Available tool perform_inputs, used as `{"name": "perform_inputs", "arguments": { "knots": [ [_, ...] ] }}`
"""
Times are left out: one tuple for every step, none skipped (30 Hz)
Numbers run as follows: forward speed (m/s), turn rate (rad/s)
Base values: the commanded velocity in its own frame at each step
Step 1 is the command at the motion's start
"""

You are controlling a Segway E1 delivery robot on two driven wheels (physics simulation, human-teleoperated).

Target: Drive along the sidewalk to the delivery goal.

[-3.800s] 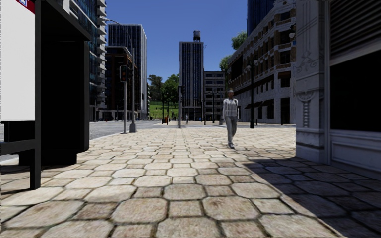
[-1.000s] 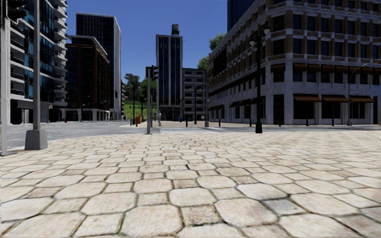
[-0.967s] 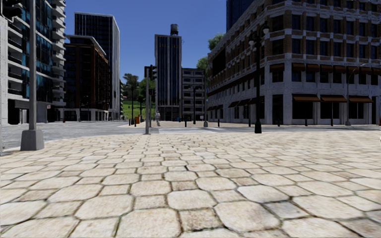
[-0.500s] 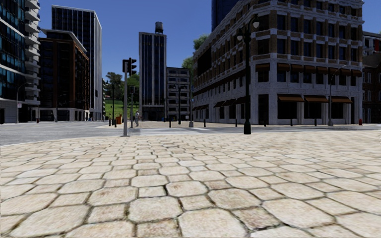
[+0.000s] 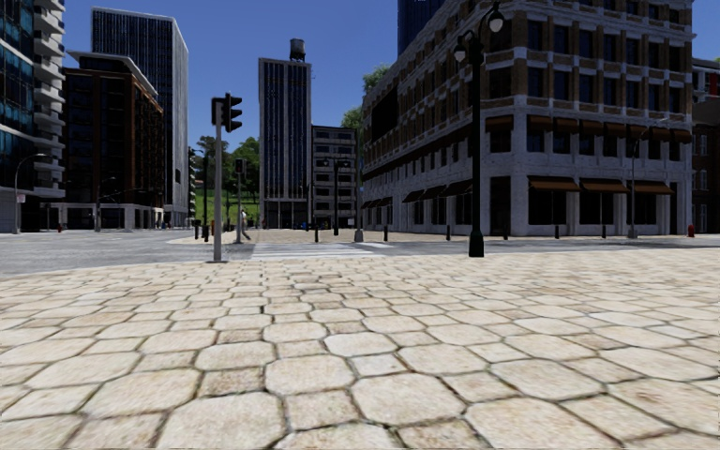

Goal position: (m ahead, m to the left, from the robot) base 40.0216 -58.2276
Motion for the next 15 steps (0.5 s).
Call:
{"name": "perform_inputs", "arguments": {
  "knots": [
    [2.0, 0.0],
    [2.0, 0.0],
    [2.0, 0.0],
    [2.0, 0.0],
    [2.0, 0.0],
    [2.0, 0.0],
    [2.0, 0.0],
    [2.0, 0.0],
    [2.0, 0.0],
    [2.0, 0.0],
    [2.0, 0.0],
    [2.0, 0.0],
    [2.0, 0.0],
    [2.0, 0.0],
    [2.0, 0.0]
  ]
}}
